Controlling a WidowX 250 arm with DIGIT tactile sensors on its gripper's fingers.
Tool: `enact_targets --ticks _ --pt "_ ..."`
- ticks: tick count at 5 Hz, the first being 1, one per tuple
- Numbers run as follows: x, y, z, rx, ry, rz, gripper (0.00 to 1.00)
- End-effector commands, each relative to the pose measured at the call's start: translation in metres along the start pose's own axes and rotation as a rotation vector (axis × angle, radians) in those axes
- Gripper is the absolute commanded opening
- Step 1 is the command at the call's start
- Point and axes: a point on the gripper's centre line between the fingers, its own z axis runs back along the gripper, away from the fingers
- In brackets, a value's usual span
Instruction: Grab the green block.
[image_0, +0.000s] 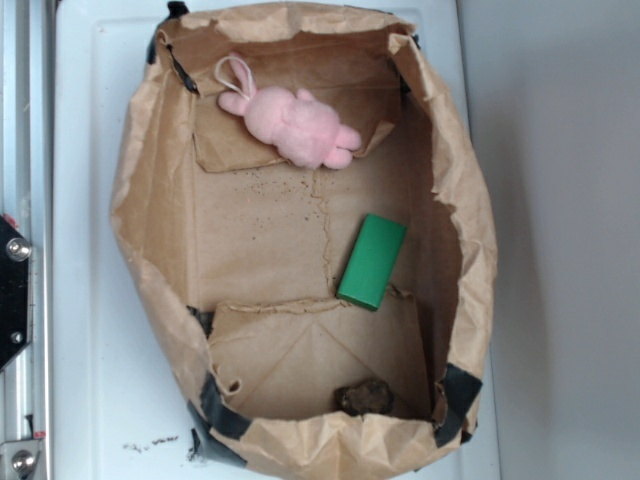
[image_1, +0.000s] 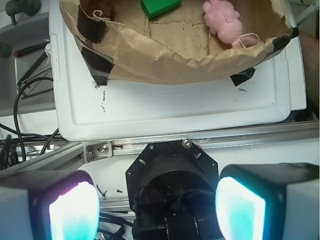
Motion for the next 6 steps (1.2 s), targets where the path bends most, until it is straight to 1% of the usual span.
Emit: enact_targets --ticks 1,2,3,4,5,6 --pt "0.0 0.0 0.0 0.0 0.0 0.0 1.0" --pt "0.048 -0.005 -0.018 0.032 -0.029 0.146 1.0" --pt "0.097 -0.001 -0.036 0.057 -0.047 0.258 1.0" --pt "0.143 0.011 -0.065 0.049 -0.085 0.411 1.0" --pt "0.179 0.026 -0.088 -0.03 -0.133 0.671 1.0" --pt "0.186 0.039 -0.106 -0.038 -0.218 0.843 1.0"
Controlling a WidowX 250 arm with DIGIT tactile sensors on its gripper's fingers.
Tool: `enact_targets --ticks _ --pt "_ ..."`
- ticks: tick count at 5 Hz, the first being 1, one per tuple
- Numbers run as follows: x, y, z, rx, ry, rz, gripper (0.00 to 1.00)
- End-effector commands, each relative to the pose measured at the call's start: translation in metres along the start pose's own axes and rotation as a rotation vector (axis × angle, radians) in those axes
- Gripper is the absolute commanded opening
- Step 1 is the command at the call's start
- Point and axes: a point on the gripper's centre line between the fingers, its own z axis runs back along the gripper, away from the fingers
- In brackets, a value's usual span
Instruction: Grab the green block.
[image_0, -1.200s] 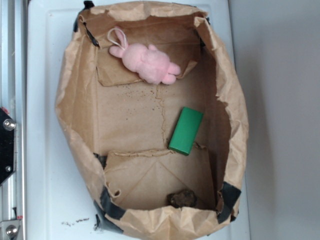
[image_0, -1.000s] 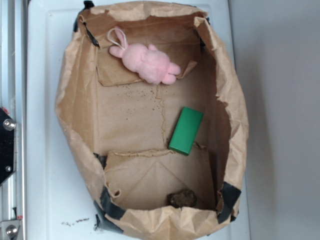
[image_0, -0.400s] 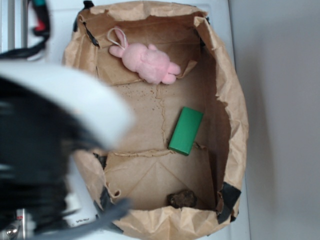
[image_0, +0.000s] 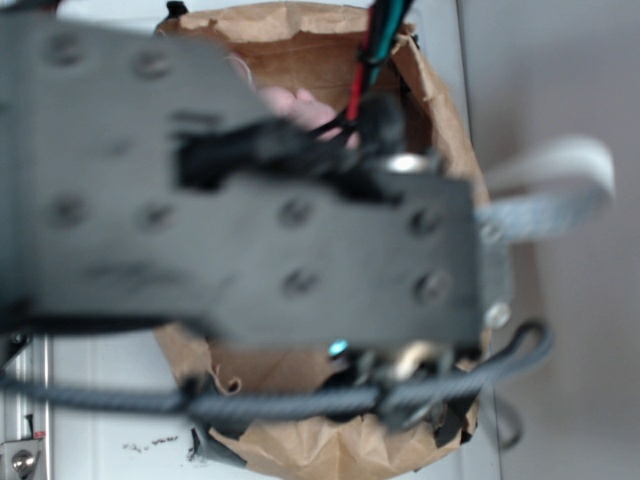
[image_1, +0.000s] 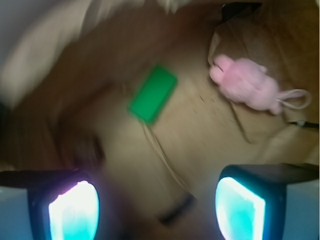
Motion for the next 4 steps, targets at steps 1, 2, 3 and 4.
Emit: enact_targets --ticks 1,2,3,4 --pt "0.022 0.026 -0.011 -0.073 -0.143 0.333 1.0" --pt "0.01 0.037 -0.013 -0.071 -0.164 0.352 1.0" --pt "0.016 0.042 -0.025 -0.035 -0.129 0.362 1.0" --pt "0.031 0.039 -0.047 0.03 -0.12 0.423 1.0"
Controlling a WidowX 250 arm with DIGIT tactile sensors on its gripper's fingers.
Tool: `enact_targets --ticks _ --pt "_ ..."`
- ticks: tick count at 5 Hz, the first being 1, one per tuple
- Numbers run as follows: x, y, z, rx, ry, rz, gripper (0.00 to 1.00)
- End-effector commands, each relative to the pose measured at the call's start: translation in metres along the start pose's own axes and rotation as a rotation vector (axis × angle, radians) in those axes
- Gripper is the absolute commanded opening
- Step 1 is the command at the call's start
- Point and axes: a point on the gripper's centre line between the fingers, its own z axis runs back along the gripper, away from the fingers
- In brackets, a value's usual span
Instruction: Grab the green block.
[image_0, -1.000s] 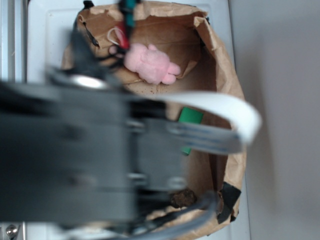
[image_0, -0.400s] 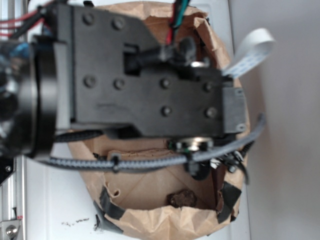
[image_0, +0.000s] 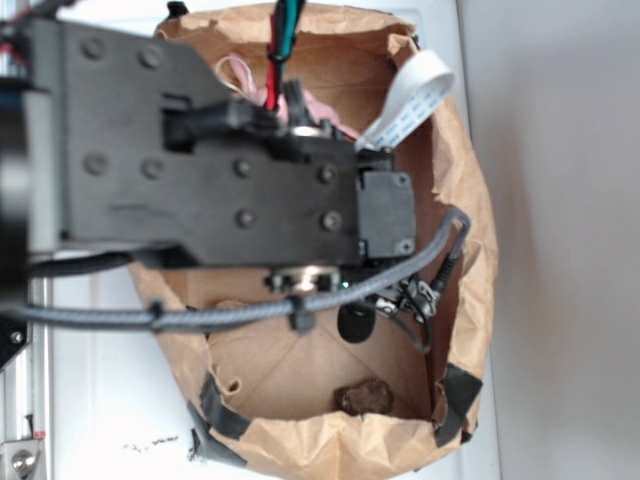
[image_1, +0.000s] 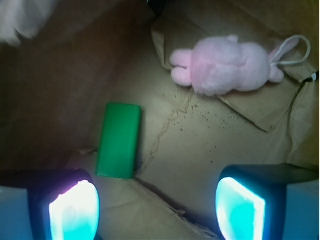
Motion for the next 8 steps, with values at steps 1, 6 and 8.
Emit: enact_targets --ticks 1,6,8 --pt "0.028 -0.002 -0.006 0.023 -0.034 0.066 1.0" --pt "0.005 -0.015 -0.052 -0.08 -0.02 -0.065 1.0" --pt "-0.004 -0.02 -0.056 -0.096 0.003 -0.162 1.0"
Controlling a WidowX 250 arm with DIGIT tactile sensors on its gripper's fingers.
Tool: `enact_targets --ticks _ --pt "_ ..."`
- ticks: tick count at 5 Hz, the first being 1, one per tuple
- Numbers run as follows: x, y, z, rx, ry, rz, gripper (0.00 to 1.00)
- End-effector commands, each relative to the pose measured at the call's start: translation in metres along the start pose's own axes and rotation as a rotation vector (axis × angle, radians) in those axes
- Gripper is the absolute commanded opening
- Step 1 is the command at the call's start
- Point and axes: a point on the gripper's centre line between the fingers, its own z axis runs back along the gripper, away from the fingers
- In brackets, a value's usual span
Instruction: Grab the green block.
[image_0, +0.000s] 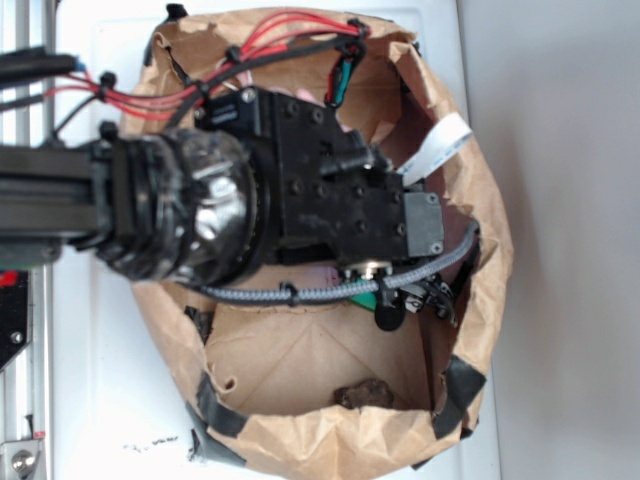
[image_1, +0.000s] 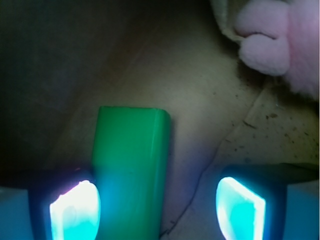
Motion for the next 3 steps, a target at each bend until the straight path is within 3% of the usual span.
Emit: enact_targets --ticks 1,3 --pt "0.0025 -0.0046 0.012 -0.025 0.015 -0.06 1.0" --pt "0.0047 -0.0137 0.0207 -0.003 0.047 -0.041 1.0"
